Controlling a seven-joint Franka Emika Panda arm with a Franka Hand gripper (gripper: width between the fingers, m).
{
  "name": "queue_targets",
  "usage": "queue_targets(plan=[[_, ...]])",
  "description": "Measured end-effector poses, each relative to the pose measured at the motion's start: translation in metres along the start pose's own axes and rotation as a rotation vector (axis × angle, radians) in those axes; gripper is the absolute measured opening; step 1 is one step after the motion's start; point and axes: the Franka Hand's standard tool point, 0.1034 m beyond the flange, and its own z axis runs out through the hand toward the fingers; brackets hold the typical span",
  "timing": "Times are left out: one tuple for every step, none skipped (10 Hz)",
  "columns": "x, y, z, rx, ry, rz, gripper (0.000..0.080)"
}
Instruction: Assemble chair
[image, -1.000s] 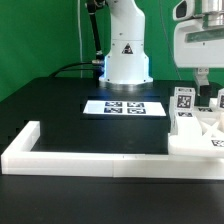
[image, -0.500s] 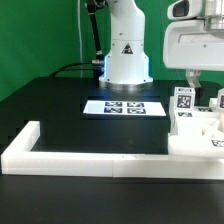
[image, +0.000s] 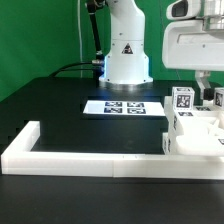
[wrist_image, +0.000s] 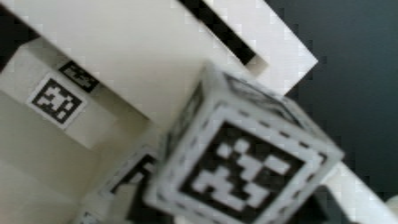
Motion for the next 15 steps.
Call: queue_targets(plan=[[0.000,0.000,0.000,0.000,0.000,0.000,0.0109],[0.000,0.000,0.000,0.000,0.000,0.001,0.0109],[0.000,0.000,0.000,0.000,0.000,0.029,0.0017],[0.000,0.000,0.000,0.000,0.000,0.028,0.0005],[0.000,0.000,0.000,0.000,0.000,0.034,0.0002],[0.000,0.000,0.000,0.001,-0.001,0.142,0.0002],[0.000,0.000,0.000,0.001,-0.001,0.212,0.0001],[0.000,0.000,0.000,0.000,0.000,0.197,0.0001],[0.000,0.000,0.000,0.000,0.000,0.196,0.0100],[0.003,0.000,-0.001,0.003,0.002,0.135,0.0258],[0.005,0.001,-0.001,0.004,0.004,0.099,0.0258],[0.007,0.002,-0.001,0.005,0.005,0.070,0.0397],[0.010,0.001,-0.003,0.009,0.007,0.047,0.0534],[0.010,0.000,-0.004,0.011,0.008,0.073,0.0534],[0.010,0.000,-0.004,0.009,0.009,0.044,0.0629]])
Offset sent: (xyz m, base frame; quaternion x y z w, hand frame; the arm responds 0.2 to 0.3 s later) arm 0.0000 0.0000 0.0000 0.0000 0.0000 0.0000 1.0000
